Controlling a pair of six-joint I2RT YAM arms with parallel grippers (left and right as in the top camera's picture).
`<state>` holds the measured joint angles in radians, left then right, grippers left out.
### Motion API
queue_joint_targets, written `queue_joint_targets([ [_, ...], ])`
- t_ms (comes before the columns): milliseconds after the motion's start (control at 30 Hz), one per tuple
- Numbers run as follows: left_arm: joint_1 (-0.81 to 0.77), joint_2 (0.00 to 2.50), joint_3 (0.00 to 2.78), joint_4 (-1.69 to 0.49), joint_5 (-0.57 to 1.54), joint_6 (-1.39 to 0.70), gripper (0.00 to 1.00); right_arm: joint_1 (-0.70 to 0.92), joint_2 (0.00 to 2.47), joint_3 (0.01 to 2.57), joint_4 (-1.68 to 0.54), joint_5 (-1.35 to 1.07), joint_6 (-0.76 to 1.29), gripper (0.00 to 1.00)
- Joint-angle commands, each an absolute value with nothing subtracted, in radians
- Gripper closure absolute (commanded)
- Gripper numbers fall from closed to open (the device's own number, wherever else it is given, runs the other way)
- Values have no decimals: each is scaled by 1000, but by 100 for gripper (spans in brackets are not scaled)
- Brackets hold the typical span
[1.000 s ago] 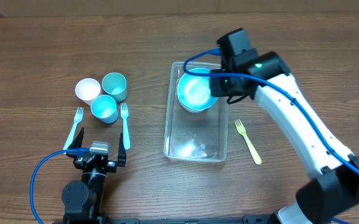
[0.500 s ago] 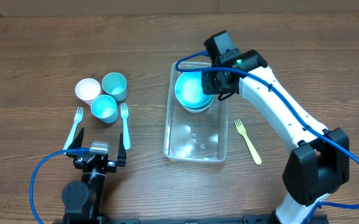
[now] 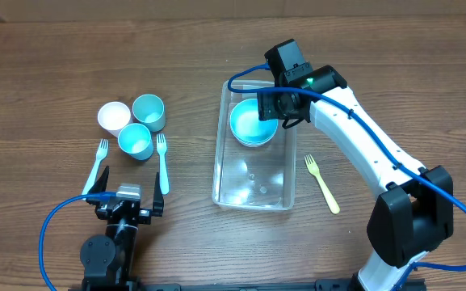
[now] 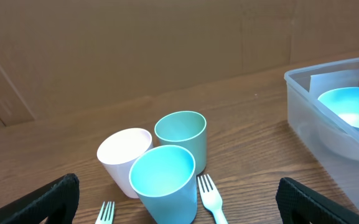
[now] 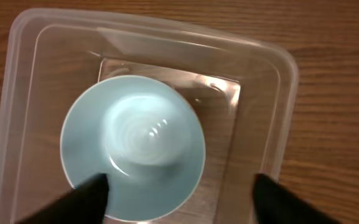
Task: Pack container
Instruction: 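Carry the teal bowl with the right gripper into the container, then release the teal bowl and lower the right gripper to the yellow fork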
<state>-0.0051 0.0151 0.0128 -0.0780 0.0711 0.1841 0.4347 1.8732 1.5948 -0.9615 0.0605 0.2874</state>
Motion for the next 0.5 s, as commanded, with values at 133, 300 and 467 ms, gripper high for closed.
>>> queue_joint_targets([
  [133, -7, 5, 8, -77, 78, 195, 0, 434, 1839, 1684, -1090, 141, 289, 20],
  [300, -7, 5, 8, -77, 78, 195, 0, 394, 1711, 1748, -1317, 217, 287, 17],
  [467, -7, 5, 8, -77, 78, 195, 0, 345, 1527, 1724, -1459, 212, 285, 14],
])
